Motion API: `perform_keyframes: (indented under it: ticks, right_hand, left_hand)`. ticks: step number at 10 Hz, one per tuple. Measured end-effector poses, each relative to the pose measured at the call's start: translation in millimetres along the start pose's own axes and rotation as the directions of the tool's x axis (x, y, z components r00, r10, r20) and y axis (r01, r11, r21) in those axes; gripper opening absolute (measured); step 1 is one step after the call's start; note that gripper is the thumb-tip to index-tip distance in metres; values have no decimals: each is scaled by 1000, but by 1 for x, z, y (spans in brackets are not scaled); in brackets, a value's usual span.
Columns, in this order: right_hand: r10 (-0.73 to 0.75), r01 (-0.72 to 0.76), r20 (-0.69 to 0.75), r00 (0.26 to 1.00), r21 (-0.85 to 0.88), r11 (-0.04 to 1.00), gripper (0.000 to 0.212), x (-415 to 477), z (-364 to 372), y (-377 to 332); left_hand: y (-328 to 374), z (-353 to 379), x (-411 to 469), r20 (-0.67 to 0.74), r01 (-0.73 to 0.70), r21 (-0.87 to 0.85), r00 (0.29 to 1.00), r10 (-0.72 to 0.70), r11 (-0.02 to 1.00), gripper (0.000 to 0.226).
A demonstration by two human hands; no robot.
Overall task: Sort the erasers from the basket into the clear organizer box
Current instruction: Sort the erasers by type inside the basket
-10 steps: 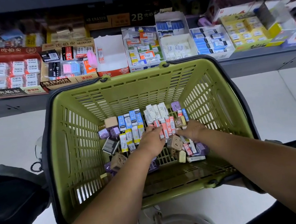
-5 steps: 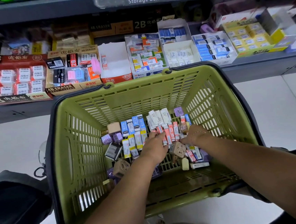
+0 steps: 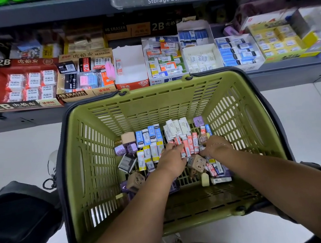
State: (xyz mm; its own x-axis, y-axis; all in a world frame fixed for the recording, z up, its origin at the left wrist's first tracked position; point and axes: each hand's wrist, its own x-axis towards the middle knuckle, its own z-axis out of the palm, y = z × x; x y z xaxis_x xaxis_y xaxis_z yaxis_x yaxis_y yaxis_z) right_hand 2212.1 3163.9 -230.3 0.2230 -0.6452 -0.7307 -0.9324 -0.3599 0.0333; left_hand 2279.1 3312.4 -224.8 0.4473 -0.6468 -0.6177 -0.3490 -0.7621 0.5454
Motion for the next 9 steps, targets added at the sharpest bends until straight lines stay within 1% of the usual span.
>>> perform_keyframes:
  ticks: [2,3,4,5,6,7,8,9]
  right_hand:
    - [-4,3,-20,1000,-36,999,46,1,0,-1]
    - [-14,13,-24,1000,-32,999,35,3,0,0]
    - [-28,28,-23,999,-13,1000,35,5,-3,2]
    - [-24,24,-11,1000,-2,1000,43,4,-7,2]
    - [-39,41,-38,998,37,998,50,5,-13,3]
    - [-41,42,39,998,-25,999,52,-1,-20,4]
    - [-58,52,103,993,60,997,45,-11,-35,7]
    - [-207,123,207,956,356,926,42,-18,-55,8]
  left_hand:
    - [0,0,0,-6,-7,4,1000,7,1000,58]
    - [-1,0,-1,0,-12,0,1000,12,1000,58]
    - [-1,-2,-1,1,-18,-2,1000,18,1000,58]
    - [-1,-3,-1,4,-18,-5,1000,18,1000,58]
    - [-1,-3,-1,1,-21,5,1000,21,1000,58]
    - [0,-3,-2,8,-21,16,1000,21,1000,58]
    - [2,-6,-5,18,-12,-54,1000,13,998,54]
    - [8,-15,-8,-83,-60,-260,996,39,964,46]
